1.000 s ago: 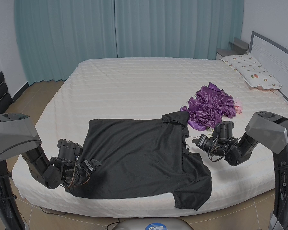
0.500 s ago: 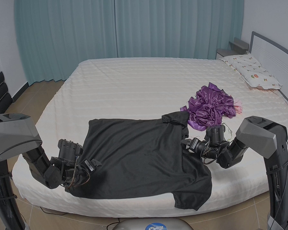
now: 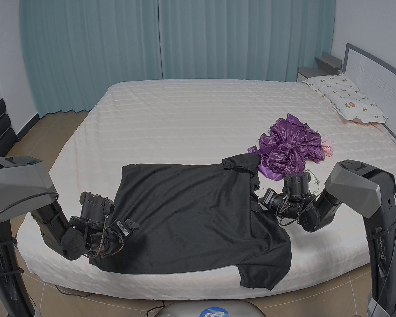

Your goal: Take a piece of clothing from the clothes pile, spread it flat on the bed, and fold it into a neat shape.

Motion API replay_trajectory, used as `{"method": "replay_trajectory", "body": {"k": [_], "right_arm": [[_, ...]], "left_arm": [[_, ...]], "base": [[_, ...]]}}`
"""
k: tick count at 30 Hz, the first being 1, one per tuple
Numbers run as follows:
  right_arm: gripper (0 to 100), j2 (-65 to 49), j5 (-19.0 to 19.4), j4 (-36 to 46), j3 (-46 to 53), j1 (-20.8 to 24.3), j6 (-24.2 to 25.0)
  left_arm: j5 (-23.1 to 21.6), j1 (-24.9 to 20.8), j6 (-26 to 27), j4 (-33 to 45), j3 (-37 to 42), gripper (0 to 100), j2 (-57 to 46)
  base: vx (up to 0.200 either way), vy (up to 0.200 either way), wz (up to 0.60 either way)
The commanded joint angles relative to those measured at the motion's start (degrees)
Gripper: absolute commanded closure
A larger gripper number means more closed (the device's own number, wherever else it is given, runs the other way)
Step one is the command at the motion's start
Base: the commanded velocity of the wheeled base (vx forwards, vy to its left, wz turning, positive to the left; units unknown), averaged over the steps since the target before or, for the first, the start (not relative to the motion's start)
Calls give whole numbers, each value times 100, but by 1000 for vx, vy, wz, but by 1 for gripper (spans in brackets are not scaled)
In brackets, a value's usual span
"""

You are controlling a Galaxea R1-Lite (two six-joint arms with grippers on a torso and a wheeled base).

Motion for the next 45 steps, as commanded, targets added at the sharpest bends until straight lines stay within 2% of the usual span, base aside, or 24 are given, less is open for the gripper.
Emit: {"method": "replay_trajectory", "body": {"k": [1, 7, 15, 18, 25, 38, 45], "right_arm": [[100, -196, -11, -18, 85, -63, -13], [100, -530, -20, -18, 278, -309, -180], [100, -618, -20, -105, 577, -626, -1050], [100, -609, -29, -334, 629, -661, -1296], [100, -723, -38, -369, 594, -678, -1516], [100, -1154, -29, 106, 462, -1048, -2764], [100, -890, -38, 132, 506, -916, -3010]], "left_arm": [[2, 1, -2, -1, 0, 0, 9], [2, 1, -2, -1, 0, 0, 18], [2, 45, -2, -1, -26, 0, 106], [2, 54, -2, -1, -44, 0, 194], [2, 203, -2, -1, -114, 0, 256], [2, 309, 7, -1, -176, 0, 317], [2, 318, 33, -1, -176, 0, 343]], "base": [[0, 0, 0], [0, 0, 0], [0, 0, 0], [0, 0, 0], [0, 0, 0], [0, 0, 0], [0, 0, 0]]}}
